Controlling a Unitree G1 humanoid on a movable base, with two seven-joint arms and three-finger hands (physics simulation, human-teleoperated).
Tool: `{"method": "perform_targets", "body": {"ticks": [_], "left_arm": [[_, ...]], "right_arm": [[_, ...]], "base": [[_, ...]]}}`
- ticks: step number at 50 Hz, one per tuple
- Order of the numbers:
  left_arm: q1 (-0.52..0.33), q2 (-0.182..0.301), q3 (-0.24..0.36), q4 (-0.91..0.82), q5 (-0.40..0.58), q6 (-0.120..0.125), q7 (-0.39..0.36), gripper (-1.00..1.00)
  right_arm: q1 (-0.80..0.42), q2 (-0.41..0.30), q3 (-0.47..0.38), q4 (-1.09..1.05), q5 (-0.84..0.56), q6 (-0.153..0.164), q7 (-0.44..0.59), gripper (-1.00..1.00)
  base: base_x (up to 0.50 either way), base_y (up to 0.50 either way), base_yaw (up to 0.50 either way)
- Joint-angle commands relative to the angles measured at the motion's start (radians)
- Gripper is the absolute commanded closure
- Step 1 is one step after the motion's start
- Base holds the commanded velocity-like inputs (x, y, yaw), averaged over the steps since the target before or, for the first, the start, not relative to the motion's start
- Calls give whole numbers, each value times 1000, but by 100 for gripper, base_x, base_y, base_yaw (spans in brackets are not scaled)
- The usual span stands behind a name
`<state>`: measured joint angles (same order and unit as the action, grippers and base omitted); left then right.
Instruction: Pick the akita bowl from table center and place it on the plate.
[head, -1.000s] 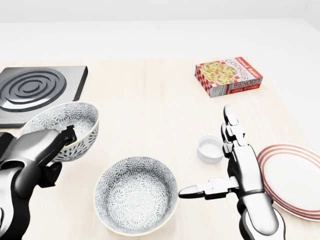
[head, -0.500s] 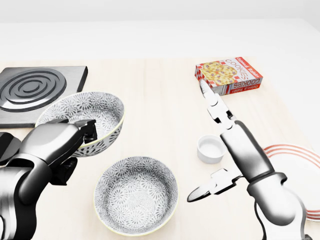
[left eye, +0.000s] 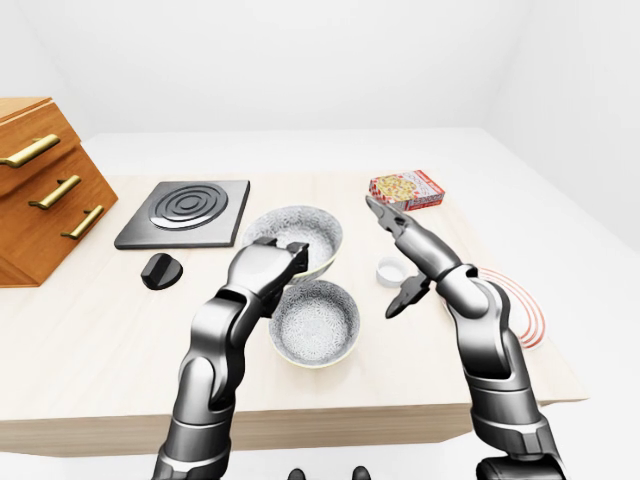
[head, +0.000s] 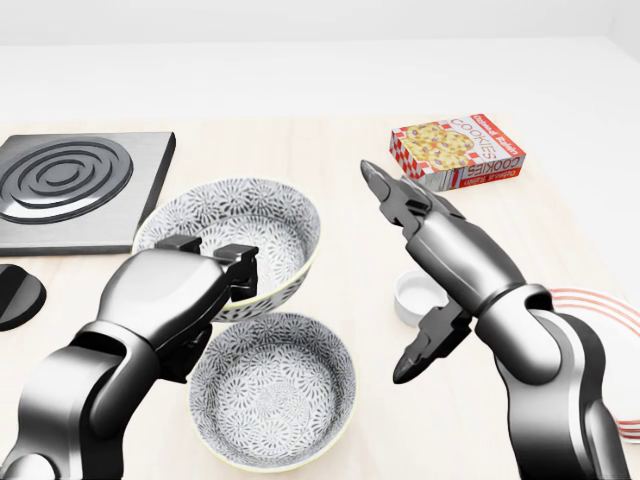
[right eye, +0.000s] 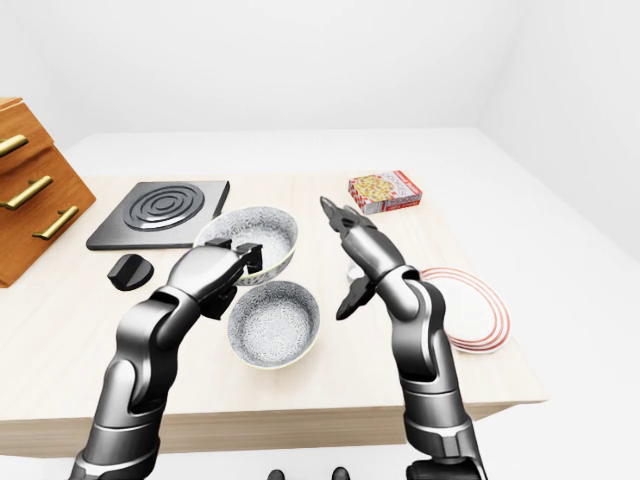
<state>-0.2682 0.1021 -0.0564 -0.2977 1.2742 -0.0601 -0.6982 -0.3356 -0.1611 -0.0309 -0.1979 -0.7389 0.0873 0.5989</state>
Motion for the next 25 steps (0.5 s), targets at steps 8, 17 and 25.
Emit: {"method": "perform_targets", "body": {"ticks": [8, 17, 25], "left_arm": [[3, -56, -49, -35, 79, -27, 0, 100], [-12, -64, -57, -12, 87, -27, 0, 100], [-15, -79, -74, -14, 97, -27, 0, 100]], "right_arm": [[-62, 20, 26, 44, -78, 0, 36, -100], [-114, 44, 50, 92, -108, 0, 30, -100], [-147, 59, 63, 142, -118, 0, 17, -100]], "base": [[0, 0, 0], [0, 0, 0], [0, 0, 0]]}}
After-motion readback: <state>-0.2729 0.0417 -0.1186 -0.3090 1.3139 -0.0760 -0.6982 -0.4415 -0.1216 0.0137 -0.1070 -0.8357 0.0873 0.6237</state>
